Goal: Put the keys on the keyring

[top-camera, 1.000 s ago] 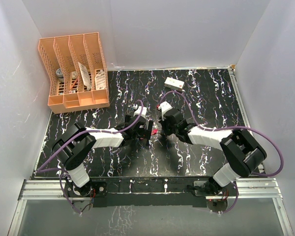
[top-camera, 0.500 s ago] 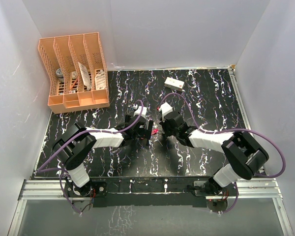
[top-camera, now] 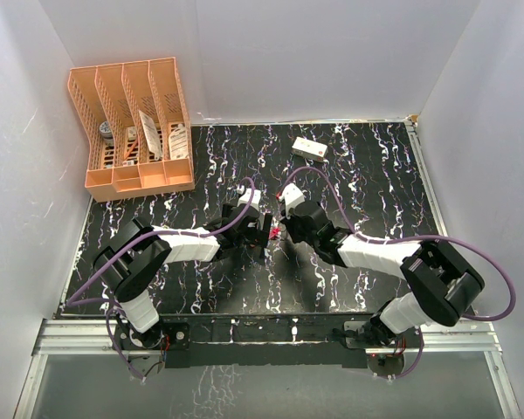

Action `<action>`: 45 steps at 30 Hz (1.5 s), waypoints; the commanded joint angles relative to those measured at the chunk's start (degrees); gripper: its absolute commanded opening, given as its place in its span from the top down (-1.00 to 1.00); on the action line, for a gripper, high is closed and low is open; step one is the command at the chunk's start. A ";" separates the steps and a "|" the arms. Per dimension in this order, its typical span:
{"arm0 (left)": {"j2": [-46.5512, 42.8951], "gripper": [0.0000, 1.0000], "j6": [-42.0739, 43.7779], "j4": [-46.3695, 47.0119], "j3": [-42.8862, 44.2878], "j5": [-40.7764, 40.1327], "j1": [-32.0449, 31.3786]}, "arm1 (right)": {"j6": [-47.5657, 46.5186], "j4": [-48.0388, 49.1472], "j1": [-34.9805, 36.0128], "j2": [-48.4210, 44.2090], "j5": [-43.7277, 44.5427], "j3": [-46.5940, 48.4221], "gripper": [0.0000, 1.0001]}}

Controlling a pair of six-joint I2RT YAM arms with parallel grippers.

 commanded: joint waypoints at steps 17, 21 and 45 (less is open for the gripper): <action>0.52 -0.97 -0.98 -5.75 -1.94 -1.11 -0.05 | -4.85 5.34 2.27 -4.02 4.37 -0.48 1.00; -0.35 -0.97 -1.46 -6.02 -2.23 -2.20 -0.08 | -5.04 5.16 2.57 -4.63 4.88 -0.54 1.00; -17.95 -0.97 -2.48 -6.86 -6.07 -7.06 0.53 | -7.13 1.23 4.26 -10.26 9.44 2.42 1.00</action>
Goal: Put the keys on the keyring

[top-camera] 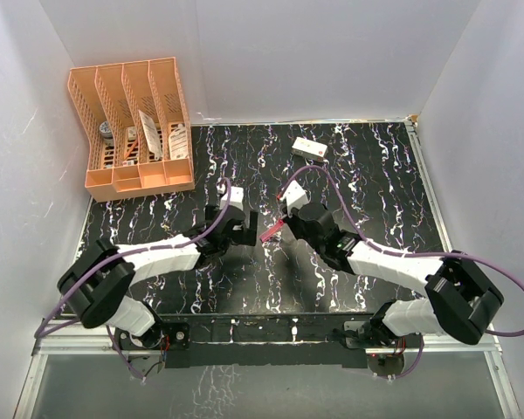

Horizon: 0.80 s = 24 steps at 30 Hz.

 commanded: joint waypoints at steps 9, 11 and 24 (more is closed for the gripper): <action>-11.32 -0.97 2.46 4.47 -3.15 0.99 0.29 | -3.23 -3.19 2.30 -3.14 5.06 6.80 1.00; -11.65 -0.97 2.97 6.49 -3.59 2.34 0.32 | -3.58 -4.32 2.67 -3.64 5.57 7.89 1.00; -12.90 -0.96 7.73 28.53 -10.31 9.83 0.35 | -4.24 -11.14 3.08 -7.55 4.04 12.41 1.00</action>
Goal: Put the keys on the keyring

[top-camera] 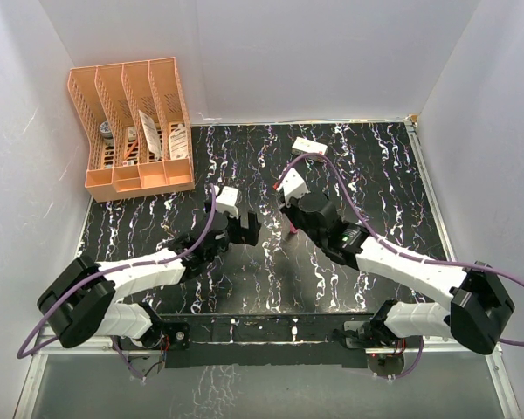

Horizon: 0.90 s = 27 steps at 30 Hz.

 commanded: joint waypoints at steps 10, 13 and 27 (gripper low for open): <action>-1.74 -0.86 -1.12 23.27 -3.70 8.33 0.25 | -0.62 -3.04 0.50 -4.26 -1.45 4.53 1.00; -2.38 -0.85 -1.15 21.25 -3.28 8.89 0.25 | 0.13 -3.39 0.50 -4.02 -1.76 4.53 1.00; -6.07 -0.93 -3.37 3.95 -3.14 0.67 0.56 | 10.98 -7.41 0.63 0.27 -19.87 2.10 1.00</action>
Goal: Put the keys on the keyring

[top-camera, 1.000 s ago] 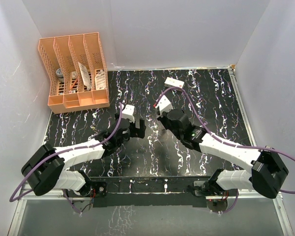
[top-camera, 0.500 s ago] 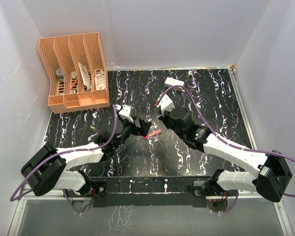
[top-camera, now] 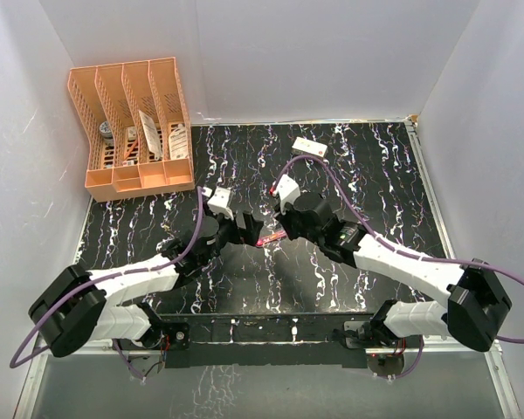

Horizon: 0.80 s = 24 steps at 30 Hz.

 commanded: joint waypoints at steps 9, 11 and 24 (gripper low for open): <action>4.71 -0.94 -6.58 -16.06 4.42 -5.34 0.74 | 5.56 -4.15 1.03 4.61 -16.90 -1.13 1.00; 7.19 -0.95 -6.79 -17.79 5.85 -5.62 0.75 | 6.80 -4.13 1.01 5.90 -15.26 -1.37 1.00; 12.73 -0.97 -6.44 -19.12 9.08 -5.48 0.85 | 15.71 -6.25 0.72 8.22 -2.89 -1.58 1.00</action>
